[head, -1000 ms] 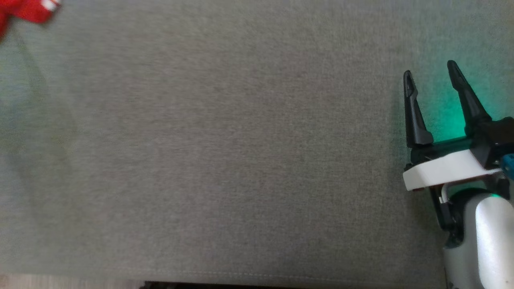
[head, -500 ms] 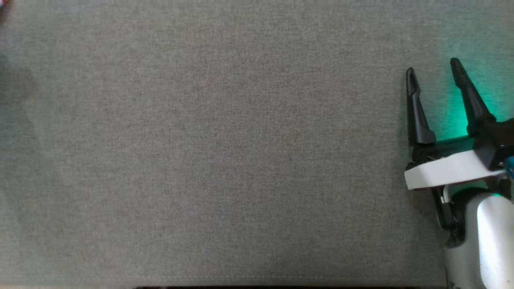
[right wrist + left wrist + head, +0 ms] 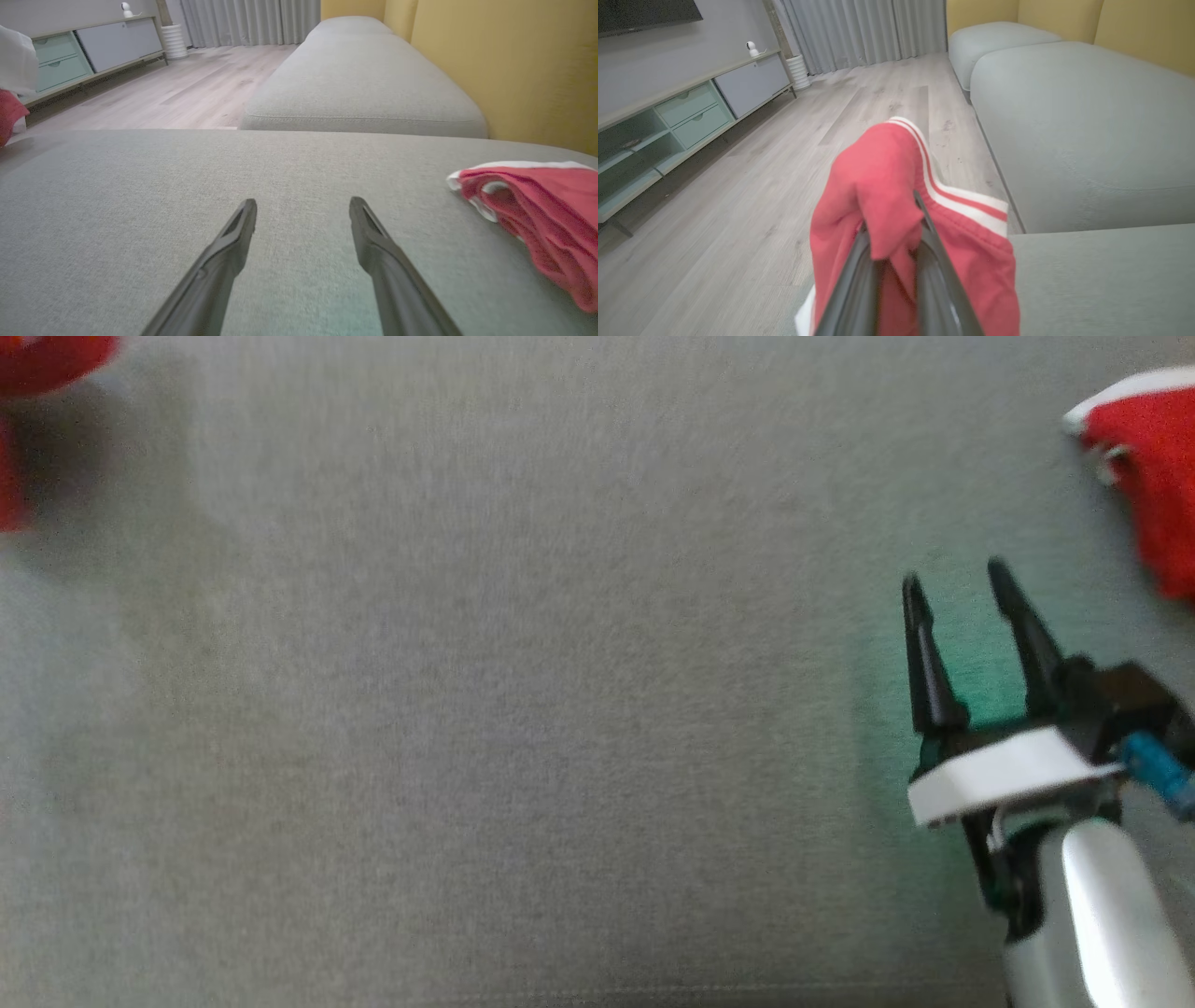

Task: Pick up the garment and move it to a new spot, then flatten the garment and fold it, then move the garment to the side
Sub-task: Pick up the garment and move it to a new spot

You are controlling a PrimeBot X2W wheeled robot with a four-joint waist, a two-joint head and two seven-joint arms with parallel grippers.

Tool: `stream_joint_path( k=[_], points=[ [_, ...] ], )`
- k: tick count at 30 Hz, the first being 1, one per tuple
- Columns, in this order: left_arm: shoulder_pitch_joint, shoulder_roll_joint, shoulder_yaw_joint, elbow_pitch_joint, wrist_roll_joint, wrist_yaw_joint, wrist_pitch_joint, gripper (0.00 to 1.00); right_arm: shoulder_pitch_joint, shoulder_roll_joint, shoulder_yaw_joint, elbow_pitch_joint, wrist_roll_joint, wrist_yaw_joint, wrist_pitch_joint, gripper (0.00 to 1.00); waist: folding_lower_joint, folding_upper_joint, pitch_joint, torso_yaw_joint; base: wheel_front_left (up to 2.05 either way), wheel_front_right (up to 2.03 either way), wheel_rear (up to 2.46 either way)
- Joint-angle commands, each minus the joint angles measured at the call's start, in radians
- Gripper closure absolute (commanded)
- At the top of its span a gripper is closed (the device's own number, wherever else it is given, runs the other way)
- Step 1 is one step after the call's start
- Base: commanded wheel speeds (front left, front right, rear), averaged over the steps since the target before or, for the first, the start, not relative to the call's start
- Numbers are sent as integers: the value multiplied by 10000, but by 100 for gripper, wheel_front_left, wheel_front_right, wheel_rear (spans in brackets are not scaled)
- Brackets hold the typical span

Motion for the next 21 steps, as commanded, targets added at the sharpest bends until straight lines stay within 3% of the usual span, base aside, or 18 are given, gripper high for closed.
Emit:
stream_joint_path(
  k=[1,12,16,21],
  points=[
    [-514,409,48,-507,131,-52,18,100,283,-26,242,-105,127,65,-145,0,2,-1,-1265,-498,0,0,0],
    [536,-1471,-540,-3619,-761,-209,659,100,1420,-26,72,1122,767,65,-648,0,2,-1,-3380,-1518,0,0,0],
    [1591,-2512,-254,-5295,-1908,163,988,100,1601,-26,-38,1299,913,65,-775,0,2,-1,-3384,-1838,0,0,0],
    [3257,-3093,-99,-6177,-2648,685,852,100,1484,-26,35,1533,1157,65,-955,0,2,-1,-2951,-2015,0,0,0]
  ],
)
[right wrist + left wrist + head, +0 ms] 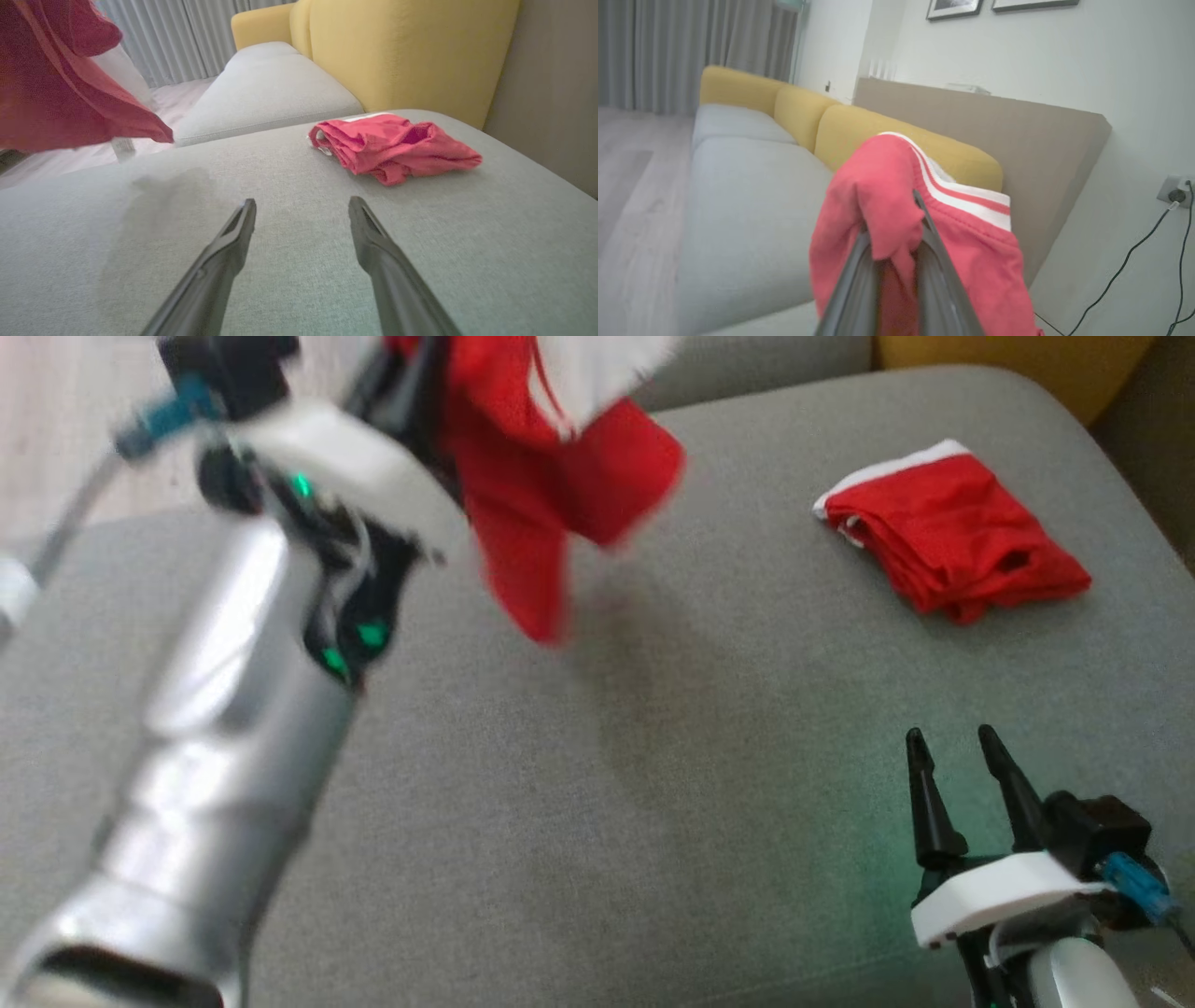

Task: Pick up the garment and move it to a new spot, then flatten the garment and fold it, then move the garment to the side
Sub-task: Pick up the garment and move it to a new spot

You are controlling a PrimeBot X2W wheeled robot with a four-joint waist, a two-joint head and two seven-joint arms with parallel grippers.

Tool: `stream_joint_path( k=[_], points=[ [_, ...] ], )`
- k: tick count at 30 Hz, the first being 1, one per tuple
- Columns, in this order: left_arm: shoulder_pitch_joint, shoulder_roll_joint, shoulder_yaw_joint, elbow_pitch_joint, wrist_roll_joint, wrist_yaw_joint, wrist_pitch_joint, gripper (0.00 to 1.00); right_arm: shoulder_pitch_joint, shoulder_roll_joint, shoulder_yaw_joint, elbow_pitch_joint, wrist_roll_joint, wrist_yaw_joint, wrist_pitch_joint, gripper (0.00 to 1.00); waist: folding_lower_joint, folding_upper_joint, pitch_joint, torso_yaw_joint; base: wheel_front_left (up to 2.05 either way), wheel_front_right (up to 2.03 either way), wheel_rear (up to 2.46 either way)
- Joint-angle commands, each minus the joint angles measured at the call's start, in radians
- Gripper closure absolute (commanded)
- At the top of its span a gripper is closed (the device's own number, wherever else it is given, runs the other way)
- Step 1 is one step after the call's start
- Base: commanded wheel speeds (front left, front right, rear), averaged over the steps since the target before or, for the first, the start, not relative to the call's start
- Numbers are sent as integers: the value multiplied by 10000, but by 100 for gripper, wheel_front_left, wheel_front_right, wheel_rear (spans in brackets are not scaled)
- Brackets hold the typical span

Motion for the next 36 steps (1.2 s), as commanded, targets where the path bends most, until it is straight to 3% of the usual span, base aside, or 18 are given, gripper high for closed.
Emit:
stream_joint_path(
  k=[1,6,11,13,14,15,27,36],
  points=[
    [252,345,513,-234,-141,155,-211,100,-430,-47,300,-218,99,65,-137,0,1,-1,261,-107,0,0,0],
    [1981,351,634,350,-286,425,-994,100,-692,-47,224,126,158,65,-368,0,1,-1,695,-157,0,0,0],
    [2770,714,446,1539,267,671,-1696,100,-895,-47,145,351,115,65,-505,0,1,-1,910,-140,0,0,0],
    [2958,712,449,2013,366,706,-2092,59,-968,-47,78,441,92,65,-553,0,1,-1,964,-86,0,0,0],
    [3005,696,434,2208,416,688,-2277,5,-996,-47,39,486,74,65,-573,0,1,-1,973,-44,0,0,0],
    [3028,673,382,2382,483,648,-2425,0,-1016,-47,-3,537,41,65,-582,0,1,-1,961,20,0,0,0],
    [3153,524,93,2778,1101,389,-3389,0,-999,-47,-311,770,-287,65,-540,0,1,-1,-85,1054,0,0,0],
    [4971,895,576,1196,1257,877,-3537,0,-699,-47,-423,757,-434,65,-436,0,1,-1,-1085,1707,0,0,0]
  ],
)
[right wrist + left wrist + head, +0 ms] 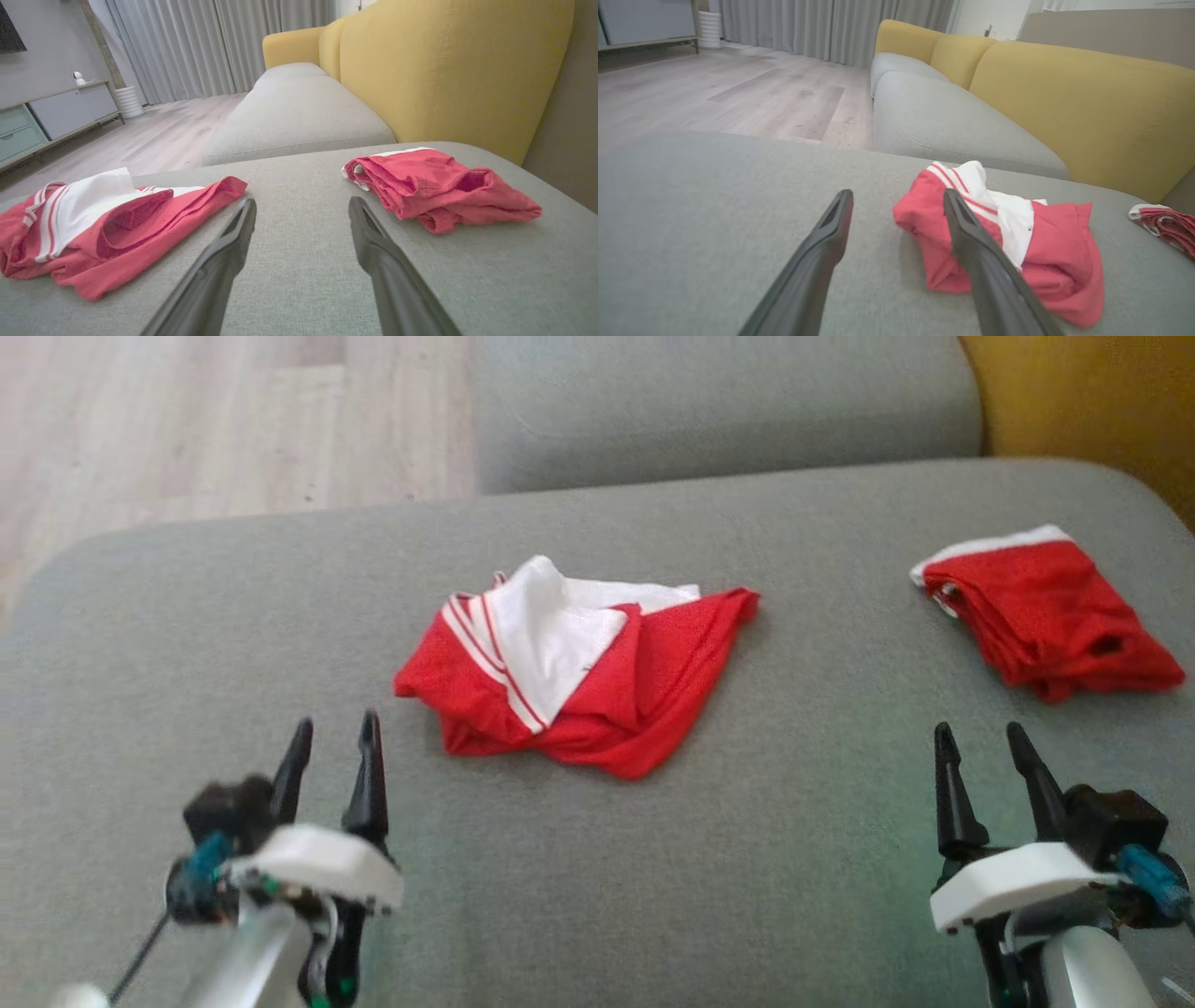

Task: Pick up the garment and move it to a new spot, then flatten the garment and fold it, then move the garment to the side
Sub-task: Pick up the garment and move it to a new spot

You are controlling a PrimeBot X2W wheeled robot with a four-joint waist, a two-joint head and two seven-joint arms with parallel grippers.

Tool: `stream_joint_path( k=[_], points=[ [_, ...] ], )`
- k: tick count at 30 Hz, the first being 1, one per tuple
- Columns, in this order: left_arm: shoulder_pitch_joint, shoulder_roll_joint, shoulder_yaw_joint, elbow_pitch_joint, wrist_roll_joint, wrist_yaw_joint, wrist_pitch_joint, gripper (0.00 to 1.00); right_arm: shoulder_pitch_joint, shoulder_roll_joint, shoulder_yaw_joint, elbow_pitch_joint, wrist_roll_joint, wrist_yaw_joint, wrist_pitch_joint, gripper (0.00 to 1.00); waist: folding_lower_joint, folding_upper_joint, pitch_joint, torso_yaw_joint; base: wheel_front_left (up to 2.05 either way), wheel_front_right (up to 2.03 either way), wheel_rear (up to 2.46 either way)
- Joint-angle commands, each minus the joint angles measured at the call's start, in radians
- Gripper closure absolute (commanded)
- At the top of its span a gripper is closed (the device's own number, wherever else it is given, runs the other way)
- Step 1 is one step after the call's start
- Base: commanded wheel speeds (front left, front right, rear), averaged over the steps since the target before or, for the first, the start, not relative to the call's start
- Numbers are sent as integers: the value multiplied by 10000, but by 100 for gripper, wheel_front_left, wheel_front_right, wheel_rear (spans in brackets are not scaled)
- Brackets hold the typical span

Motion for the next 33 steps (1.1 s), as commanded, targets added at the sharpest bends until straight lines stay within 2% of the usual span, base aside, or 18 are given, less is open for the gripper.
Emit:
stream_joint_path(
  k=[1,8,16,33],
  points=[
    [-67,306,488,-583,107,131,-116,0,-93,-54,206,-318,-97,65,-5,0,2,-1,-283,282,0,0,0],
    [1858,462,716,-2308,524,733,-123,0,510,-54,396,-186,144,65,-55,0,2,-1,-737,600,0,0,0],
    [3237,439,903,-3316,600,1263,-125,0,969,-54,659,111,396,65,-228,0,2,-1,-1032,599,0,0,0],
    [3932,593,753,-3758,470,1508,167,0,1101,-54,861,195,250,65,-244,0,2,-1,-1217,491,0,0,0]
  ],
)
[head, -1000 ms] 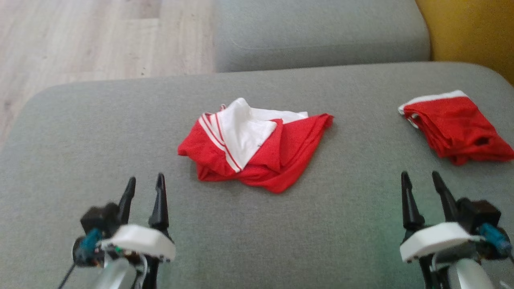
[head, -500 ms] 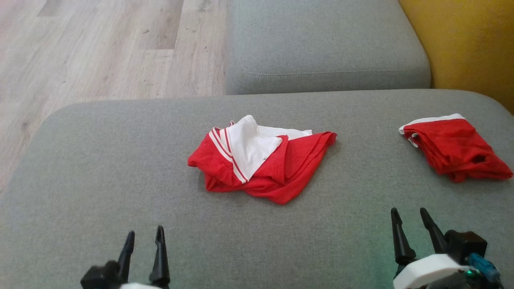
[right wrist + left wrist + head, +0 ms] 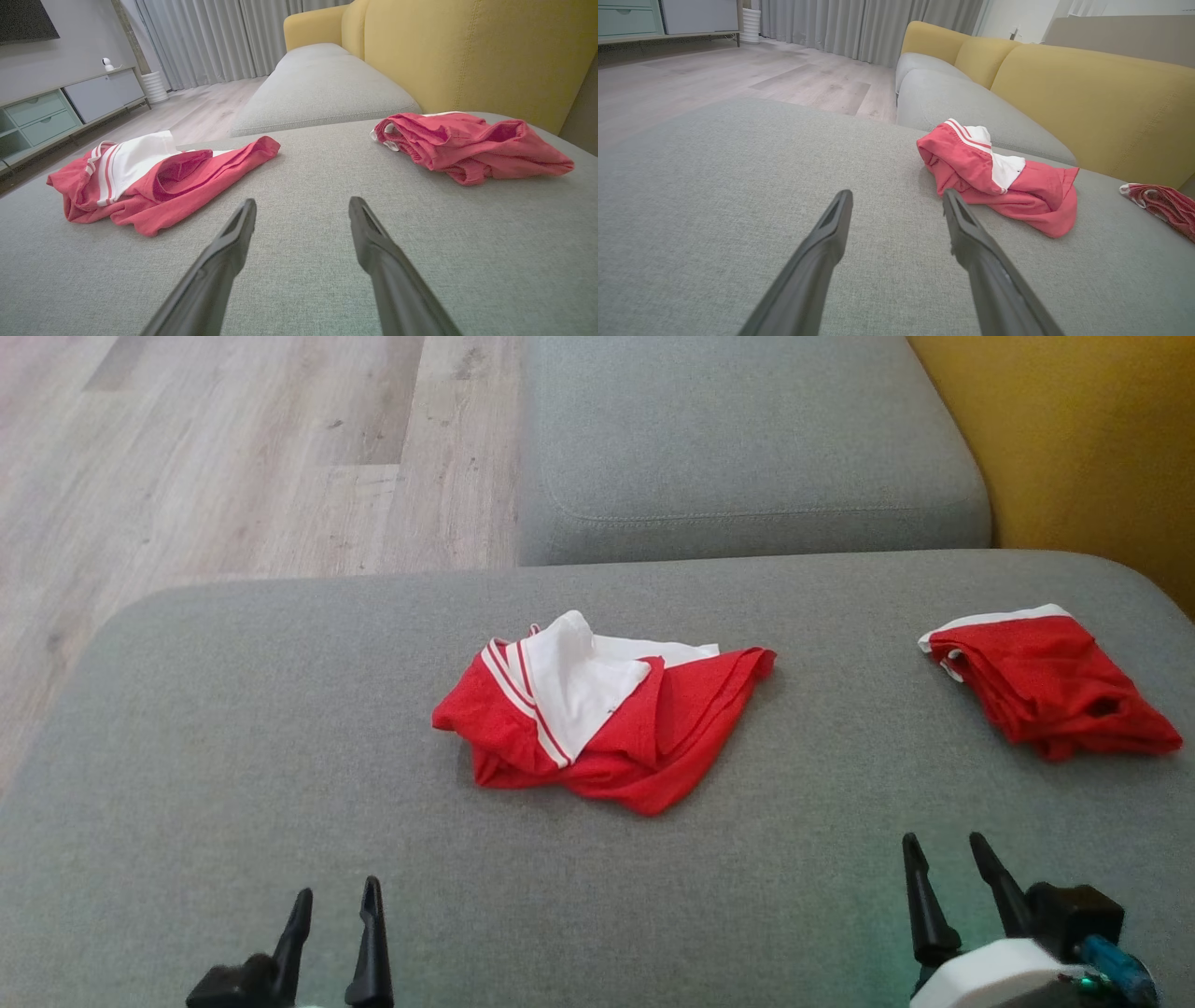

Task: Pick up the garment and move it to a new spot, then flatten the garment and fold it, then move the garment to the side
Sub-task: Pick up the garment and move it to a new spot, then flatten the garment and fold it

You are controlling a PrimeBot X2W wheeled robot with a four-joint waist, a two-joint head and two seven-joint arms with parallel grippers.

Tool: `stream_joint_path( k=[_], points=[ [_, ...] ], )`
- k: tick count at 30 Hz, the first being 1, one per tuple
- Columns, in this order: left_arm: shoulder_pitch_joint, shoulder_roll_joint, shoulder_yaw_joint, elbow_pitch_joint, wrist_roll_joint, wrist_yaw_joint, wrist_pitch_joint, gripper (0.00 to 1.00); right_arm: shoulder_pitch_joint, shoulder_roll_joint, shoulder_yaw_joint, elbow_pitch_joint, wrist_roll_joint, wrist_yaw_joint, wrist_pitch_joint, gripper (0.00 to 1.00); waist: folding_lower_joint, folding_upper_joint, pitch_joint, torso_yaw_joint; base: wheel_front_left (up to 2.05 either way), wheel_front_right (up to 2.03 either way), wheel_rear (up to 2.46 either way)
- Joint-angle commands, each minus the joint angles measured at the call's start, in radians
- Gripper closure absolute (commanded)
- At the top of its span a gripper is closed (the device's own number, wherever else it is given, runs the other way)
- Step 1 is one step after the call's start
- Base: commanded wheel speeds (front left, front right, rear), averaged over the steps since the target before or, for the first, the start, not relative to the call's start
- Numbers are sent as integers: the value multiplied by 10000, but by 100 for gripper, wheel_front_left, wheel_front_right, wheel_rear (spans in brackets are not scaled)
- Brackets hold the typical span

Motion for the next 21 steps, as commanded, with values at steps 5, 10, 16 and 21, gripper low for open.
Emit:
stream_joint_path(
  k=[5,10,16,21],
  points=[
    [-339,210,284,-359,-32,170,-22,0,-310,-64,313,-333,-130,65,-111,0,0,-1,22,24,0,0,0],
    [-347,225,258,-376,-43,197,-1,0,-304,-64,334,-361,-114,65,-103,0,0,-1,44,49,0,0,0],
    [-361,238,221,-419,-40,251,27,0,-284,-64,297,-400,-127,65,-97,0,0,-1,82,102,0,0,0],
    [-375,258,192,-447,-51,265,31,0,-299,-64,245,-416,-151,65,-94,0,0,-1,165,184,0,0,0]
  ],
)
